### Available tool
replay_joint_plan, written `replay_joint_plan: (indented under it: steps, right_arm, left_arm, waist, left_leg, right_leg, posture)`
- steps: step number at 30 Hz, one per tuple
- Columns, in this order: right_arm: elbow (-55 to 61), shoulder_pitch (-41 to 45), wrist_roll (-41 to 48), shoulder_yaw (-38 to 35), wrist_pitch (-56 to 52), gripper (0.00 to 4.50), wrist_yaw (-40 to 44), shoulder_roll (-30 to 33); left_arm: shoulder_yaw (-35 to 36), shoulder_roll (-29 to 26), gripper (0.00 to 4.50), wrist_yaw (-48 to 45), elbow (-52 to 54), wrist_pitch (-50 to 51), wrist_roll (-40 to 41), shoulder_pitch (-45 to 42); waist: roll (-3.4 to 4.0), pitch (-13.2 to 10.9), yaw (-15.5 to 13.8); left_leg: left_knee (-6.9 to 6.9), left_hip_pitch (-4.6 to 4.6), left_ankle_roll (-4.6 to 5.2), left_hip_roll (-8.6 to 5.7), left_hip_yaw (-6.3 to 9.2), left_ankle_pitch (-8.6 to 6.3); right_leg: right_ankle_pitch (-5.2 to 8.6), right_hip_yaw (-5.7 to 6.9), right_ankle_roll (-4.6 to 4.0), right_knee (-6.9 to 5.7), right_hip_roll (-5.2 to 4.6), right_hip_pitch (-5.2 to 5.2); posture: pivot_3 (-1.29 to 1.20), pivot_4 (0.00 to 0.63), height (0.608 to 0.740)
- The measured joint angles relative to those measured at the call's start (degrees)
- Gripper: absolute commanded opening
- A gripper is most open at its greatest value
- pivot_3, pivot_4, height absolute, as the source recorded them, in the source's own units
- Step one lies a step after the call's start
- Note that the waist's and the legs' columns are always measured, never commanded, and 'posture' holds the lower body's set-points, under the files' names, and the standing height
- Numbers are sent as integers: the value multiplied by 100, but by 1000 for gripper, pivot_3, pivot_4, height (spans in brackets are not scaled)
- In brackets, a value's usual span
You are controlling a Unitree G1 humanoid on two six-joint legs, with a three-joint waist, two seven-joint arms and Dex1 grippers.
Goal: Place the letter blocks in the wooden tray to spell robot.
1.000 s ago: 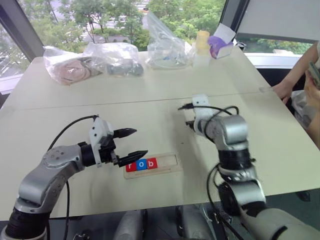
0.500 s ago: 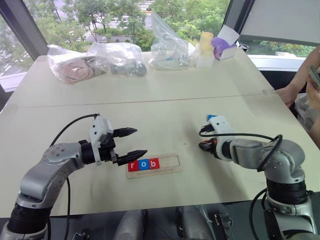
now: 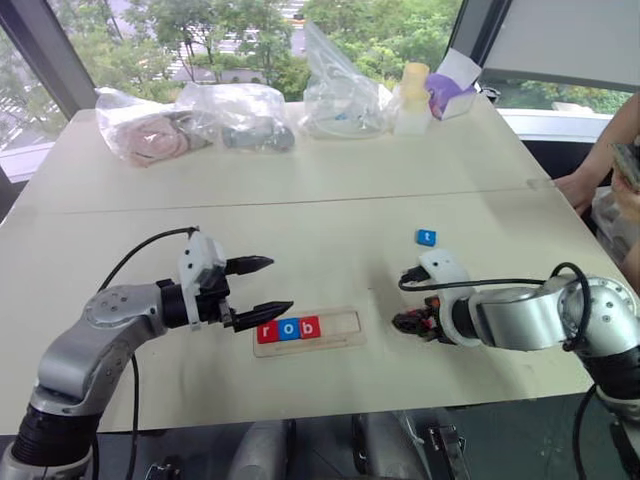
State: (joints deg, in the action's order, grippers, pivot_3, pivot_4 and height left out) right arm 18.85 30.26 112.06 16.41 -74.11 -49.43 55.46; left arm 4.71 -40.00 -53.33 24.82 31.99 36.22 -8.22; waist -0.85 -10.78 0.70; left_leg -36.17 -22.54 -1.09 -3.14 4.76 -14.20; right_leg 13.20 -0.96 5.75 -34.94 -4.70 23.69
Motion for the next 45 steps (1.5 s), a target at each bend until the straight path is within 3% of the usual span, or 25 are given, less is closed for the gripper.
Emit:
replay_joint_plan:
  steps: [3,6,7,11,14,19,24,38,41,45]
  right_arm:
    - [-185,478,-289,136,-311,4473,695,273]
    - [-103,883,-1521,-38,-345,4473,2370,424]
    - [79,860,-2320,-25,-31,4473,3273,595]
    - [201,206,-5360,417,2475,4473,6669,1283]
    - [-467,-410,-6528,511,4064,4473,8951,1360]
    - [-1646,-989,-7840,399,5989,4473,10935,1287]
    - [-1925,-1194,-8220,45,6651,4473,12058,1054]
    - [-3483,-696,-9837,-130,8268,4473,12723,-212]
    - [-3562,-686,-9920,-158,8435,3610,12851,-270]
    - [-3555,-723,-9957,-161,8509,1629,13012,-321]
  left_arm:
    - [-1,16,4500,22,-10,-1,-21,-27]
    - [-37,80,4500,67,-11,-7,-55,-94]
    - [-62,81,4500,78,-12,-8,-61,-99]
    - [-86,101,4500,107,-40,-8,-68,-114]
    - [-83,102,4500,115,-38,-12,-66,-108]
    - [-32,62,4500,147,18,3,-54,24]
    - [87,11,4500,169,73,23,-46,91]
    - [109,-62,4500,212,84,89,67,63]
    - [115,-77,4500,219,96,107,72,83]
    - [132,-100,4500,229,120,113,75,104]
  waist:
    - [0,-4,-10]
    - [1,-2,-10]
    - [3,-2,-15]
    - [3,-3,-15]
    - [2,-3,-3]
    - [9,-7,7]
    - [11,-8,-7]
    - [13,-9,-9]
    - [13,-8,-8]
    - [13,-8,-7]
  left_leg:
    - [-4,-14,0,0,-2,0]
    - [-4,-46,0,0,-1,0]
    - [-4,-67,0,0,0,0]
    - [-7,-86,3,-5,-11,-2]
    - [-8,-83,6,-5,-15,-4]
    - [-13,-74,4,-3,-14,-3]
    - [-18,-70,-1,-1,-9,0]
    - [-34,-68,-6,-4,-8,2]
    - [-35,-62,-6,-4,-8,2]
    - [-40,-51,-6,-4,-8,2]
  right_leg:
    - [-1,0,0,0,0,11]
    - [-2,3,2,-3,6,47]
    - [-4,6,6,-4,9,70]
    - [-12,11,39,-5,3,87]
    - [-13,7,40,-5,1,86]
    - [-15,-3,29,-17,2,86]
    - [-17,-4,24,-26,4,82]
    - [-21,-5,25,-31,2,74]
    - [-21,-5,24,-31,2,67]
    - [-23,-6,20,-34,2,54]
  posture:
    - [0,150,740]
    - [0,150,740]
    - [0,150,740]
    - [0,150,740]
    - [0,150,740]
    - [0,150,740]
    - [0,150,740]
    - [0,150,740]
    - [0,150,740]
    - [0,150,740]
